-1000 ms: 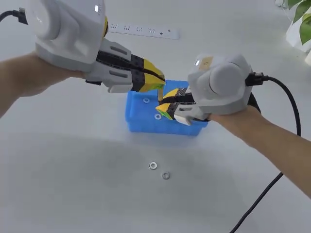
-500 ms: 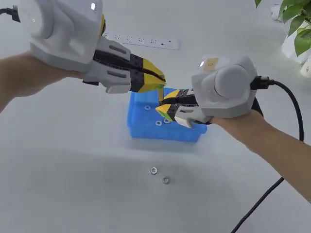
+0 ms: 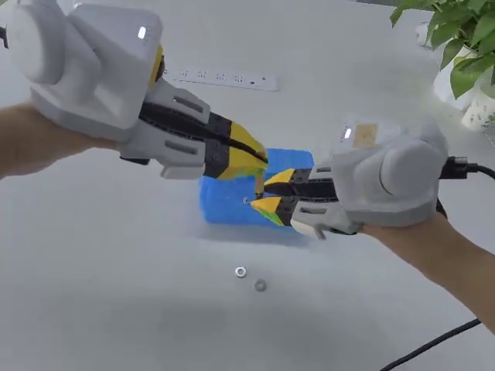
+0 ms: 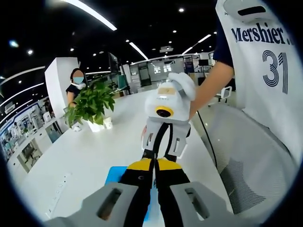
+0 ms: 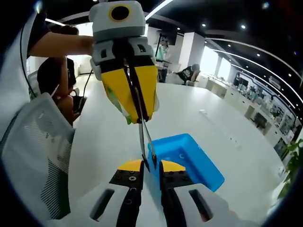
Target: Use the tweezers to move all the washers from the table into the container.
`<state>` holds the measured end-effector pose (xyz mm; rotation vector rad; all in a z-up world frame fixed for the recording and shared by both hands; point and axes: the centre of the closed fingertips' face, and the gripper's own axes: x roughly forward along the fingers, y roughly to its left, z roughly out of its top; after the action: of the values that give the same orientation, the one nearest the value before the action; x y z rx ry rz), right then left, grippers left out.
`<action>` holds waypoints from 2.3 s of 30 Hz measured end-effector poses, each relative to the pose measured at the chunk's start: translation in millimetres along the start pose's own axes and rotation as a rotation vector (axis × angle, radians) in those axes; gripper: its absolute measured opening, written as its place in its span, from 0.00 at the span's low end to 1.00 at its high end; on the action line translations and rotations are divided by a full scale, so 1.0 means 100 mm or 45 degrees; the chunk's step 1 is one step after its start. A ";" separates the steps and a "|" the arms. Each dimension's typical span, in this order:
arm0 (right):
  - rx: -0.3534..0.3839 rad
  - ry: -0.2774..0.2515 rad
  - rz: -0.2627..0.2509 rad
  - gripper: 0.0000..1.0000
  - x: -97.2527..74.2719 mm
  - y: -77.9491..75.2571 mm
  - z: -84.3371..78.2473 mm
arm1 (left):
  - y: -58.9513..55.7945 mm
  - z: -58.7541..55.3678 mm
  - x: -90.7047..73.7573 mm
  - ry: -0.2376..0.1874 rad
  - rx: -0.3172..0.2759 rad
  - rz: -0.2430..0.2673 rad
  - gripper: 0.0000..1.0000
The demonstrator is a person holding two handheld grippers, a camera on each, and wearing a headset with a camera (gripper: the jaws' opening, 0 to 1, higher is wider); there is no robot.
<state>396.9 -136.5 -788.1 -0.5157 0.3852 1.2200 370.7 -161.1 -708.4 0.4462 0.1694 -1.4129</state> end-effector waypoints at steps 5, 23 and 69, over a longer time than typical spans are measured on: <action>-0.009 0.032 0.031 0.14 -0.05 0.20 -0.13 | -0.23 0.00 0.13 0.012 -0.008 -0.048 0.05; 0.074 0.097 0.106 0.14 -0.01 0.64 -0.54 | -0.61 -0.34 0.24 -0.002 -0.129 -0.055 0.05; 0.136 0.131 0.090 0.14 0.14 0.64 -0.78 | -0.55 -0.56 0.36 -0.025 -0.262 -0.024 0.05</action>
<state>339.8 -154.0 -870.8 -0.4773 0.5571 1.2363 330.7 -177.1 -783.4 0.2615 0.3009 -1.4013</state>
